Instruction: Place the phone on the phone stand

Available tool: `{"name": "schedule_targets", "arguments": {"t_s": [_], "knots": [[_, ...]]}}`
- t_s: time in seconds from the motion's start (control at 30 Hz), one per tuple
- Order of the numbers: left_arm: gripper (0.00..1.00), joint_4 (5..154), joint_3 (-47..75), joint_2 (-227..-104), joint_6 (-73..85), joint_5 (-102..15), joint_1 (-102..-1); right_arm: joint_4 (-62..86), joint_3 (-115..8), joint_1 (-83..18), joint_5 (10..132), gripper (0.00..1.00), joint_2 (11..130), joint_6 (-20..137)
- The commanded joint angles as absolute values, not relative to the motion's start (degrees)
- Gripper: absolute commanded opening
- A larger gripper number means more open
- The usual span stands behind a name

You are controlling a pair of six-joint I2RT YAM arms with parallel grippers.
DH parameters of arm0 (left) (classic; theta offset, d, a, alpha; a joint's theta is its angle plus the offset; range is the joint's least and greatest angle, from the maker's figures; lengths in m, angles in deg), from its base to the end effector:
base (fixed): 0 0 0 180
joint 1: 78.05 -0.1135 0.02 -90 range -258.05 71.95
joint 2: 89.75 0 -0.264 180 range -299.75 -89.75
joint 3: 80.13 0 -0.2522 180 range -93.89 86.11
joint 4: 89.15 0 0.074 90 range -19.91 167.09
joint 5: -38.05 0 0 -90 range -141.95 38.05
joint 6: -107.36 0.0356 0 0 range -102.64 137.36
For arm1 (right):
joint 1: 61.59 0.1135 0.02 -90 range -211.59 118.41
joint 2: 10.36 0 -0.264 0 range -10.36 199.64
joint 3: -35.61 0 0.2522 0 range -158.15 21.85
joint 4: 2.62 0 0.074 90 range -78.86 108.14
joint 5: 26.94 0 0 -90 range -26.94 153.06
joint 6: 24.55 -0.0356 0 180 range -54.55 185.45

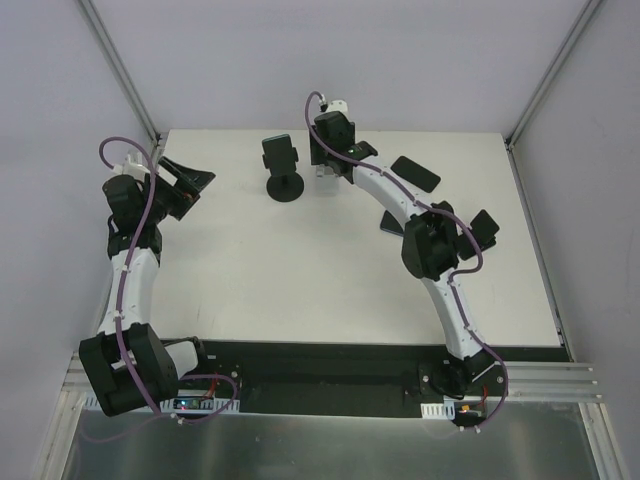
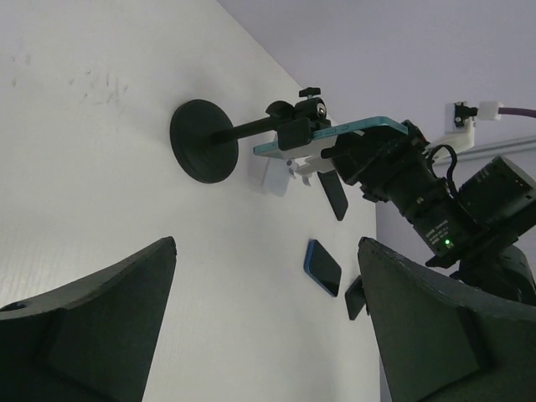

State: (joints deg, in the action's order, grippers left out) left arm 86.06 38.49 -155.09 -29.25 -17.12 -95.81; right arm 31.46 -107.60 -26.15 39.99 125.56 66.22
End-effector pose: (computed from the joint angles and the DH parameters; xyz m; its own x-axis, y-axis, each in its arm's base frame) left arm 0.2571 0.0610 0.3203 -0.3082 -0.7251 -0.6158 0.0920 0.6216 -0.7779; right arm 0.4603 0.3105 0.2810 -0.3638 -0.2741 -0.8902 -0.2534 0.9488 -0.1886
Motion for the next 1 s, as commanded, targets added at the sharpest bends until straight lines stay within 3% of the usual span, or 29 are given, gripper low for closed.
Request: {"name": "schedule_targets", "arguments": {"t_s": [0.0, 0.07, 0.17, 0.27, 0.3, 0.47, 0.7, 0.83, 0.97], "knots": [[0.87, 91.7, 40.0, -155.5, -31.5, -13.5, -96.9, 28.8, -112.4, -26.0, 41.6, 0.01, 126.7, 69.5], [0.85, 91.9, 39.8, -155.8, -31.6, -13.0, -97.0, 29.0, -113.4, -26.1, 41.2, 0.03, 127.9, 69.4], [0.83, 92.3, 39.7, -156.1, -32.1, -11.8, -97.2, 29.5, -114.9, -26.1, 41.7, 0.15, 129.5, 68.8], [0.84, 92.6, 39.6, -156.5, -31.6, -11.6, -97.2, 30.6, -116.1, -26.1, 41.3, 0.44, 130.7, 68.0], [0.85, 92.6, 39.6, -156.5, -31.6, -11.6, -97.2, 31.6, -116.6, -26.1, 41.1, 0.61, 131.0, 67.7], [0.85, 92.7, 39.5, -156.7, -31.0, -11.4, -97.2, 35.4, -115.4, -26.1, 40.3, 0.94, 127.6, 66.1], [0.85, 92.9, 39.6, -157.3, -29.5, -11.6, -97.2, 39.6, -107.0, -26.9, 39.8, 0.96, 116.0, 65.6], [0.84, 93.3, 39.9, -158.1, -29.9, -11.1, -97.2, 35.3, -90.1, -31.5, 52.9, 0.96, 105.2, 64.8], [0.84, 94.2, 40.1, -159.0, -30.2, -10.5, -97.2, 34.3, -79.4, -40.1, 61.5, 0.96, 101.9, 63.5]]}}
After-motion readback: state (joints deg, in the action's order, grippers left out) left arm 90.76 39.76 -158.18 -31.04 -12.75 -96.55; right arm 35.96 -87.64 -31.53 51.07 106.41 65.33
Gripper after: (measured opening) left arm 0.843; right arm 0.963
